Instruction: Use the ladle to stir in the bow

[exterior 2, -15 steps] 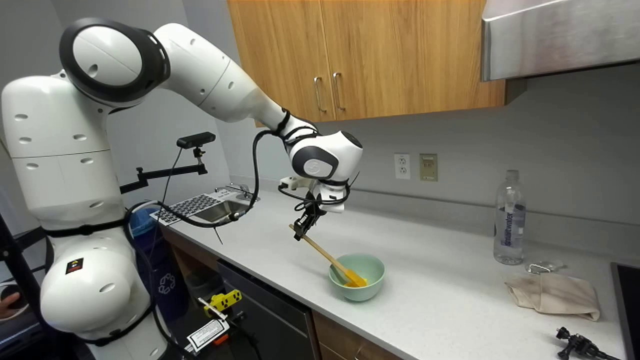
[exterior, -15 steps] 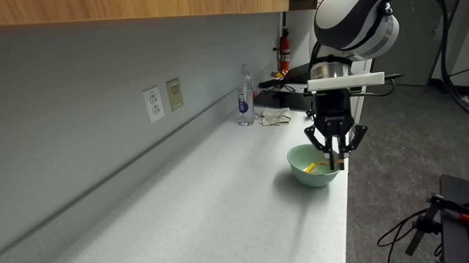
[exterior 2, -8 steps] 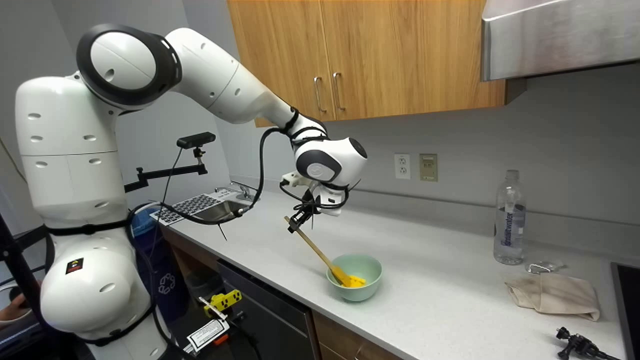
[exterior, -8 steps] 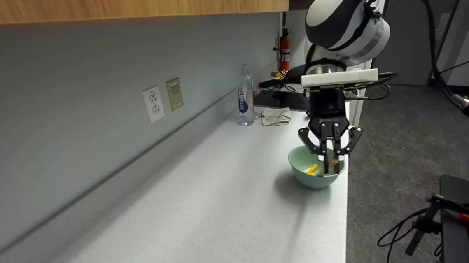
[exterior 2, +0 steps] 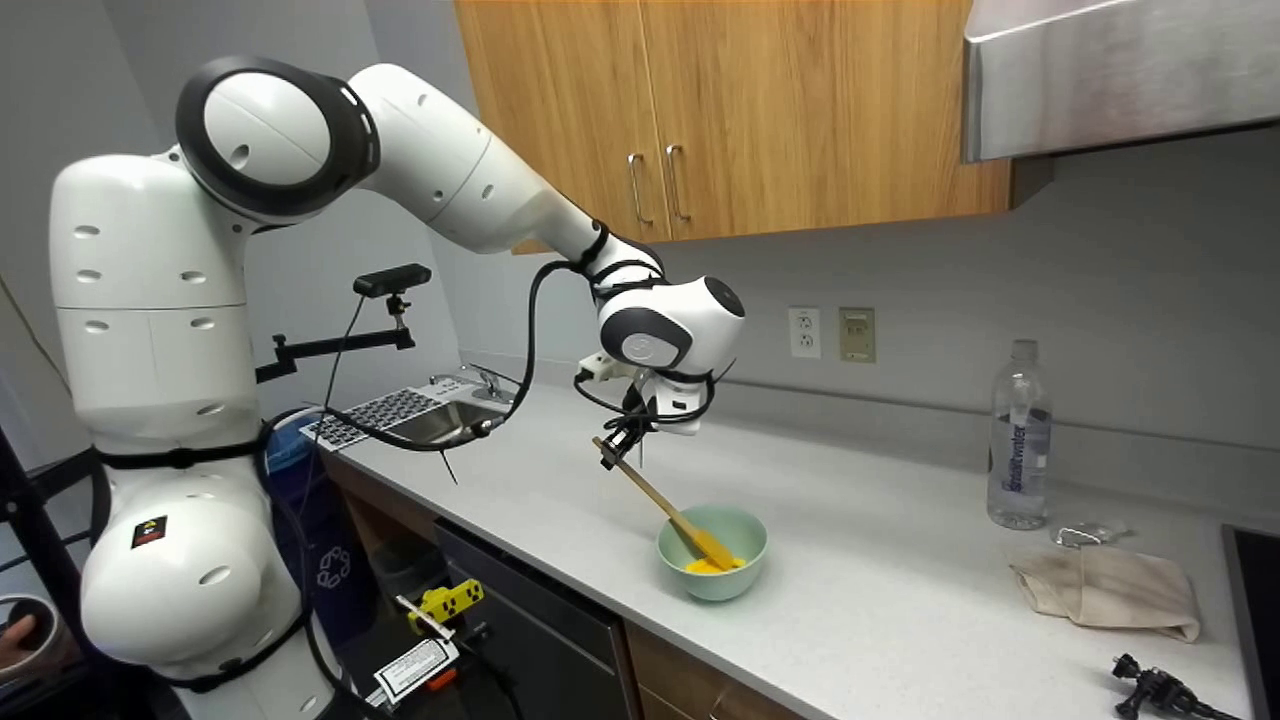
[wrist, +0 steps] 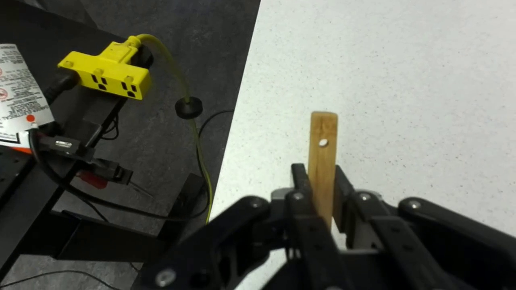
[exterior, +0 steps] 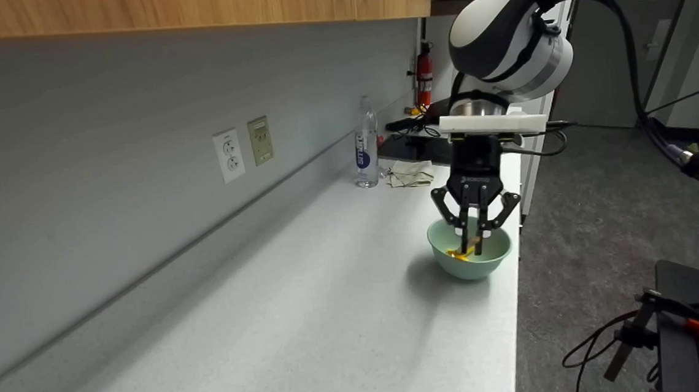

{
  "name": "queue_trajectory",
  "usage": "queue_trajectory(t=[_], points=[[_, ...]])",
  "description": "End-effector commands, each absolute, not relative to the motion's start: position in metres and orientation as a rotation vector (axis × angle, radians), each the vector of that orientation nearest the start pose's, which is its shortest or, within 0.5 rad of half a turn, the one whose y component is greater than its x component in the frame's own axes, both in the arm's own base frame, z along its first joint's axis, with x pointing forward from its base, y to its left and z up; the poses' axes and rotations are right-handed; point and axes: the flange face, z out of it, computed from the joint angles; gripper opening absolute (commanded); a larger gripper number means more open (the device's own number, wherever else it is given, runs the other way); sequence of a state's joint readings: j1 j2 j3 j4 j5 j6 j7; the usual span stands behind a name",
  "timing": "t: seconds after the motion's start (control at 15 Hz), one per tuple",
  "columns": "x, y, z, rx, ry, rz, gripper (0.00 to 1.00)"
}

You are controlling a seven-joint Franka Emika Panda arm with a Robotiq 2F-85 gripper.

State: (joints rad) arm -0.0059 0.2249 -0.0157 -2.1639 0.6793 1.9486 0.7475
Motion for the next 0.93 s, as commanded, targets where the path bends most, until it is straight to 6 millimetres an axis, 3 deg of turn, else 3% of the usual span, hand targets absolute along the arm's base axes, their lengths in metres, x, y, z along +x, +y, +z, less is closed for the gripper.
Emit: queue_trajectory(t=[0.0, 0.27, 0.6, 0.87], points=[[0.524, 0.019, 0.268, -2.211, 1.502, 0.781, 0.04], [0.521, 0.018, 0.269, -2.214, 1.508, 0.798, 0.04], [0.528, 0.036, 0.279, -2.162, 1.453, 0.840, 0.04], [0.537, 0.045, 0.286, -2.194, 1.450, 0.779, 0.04]])
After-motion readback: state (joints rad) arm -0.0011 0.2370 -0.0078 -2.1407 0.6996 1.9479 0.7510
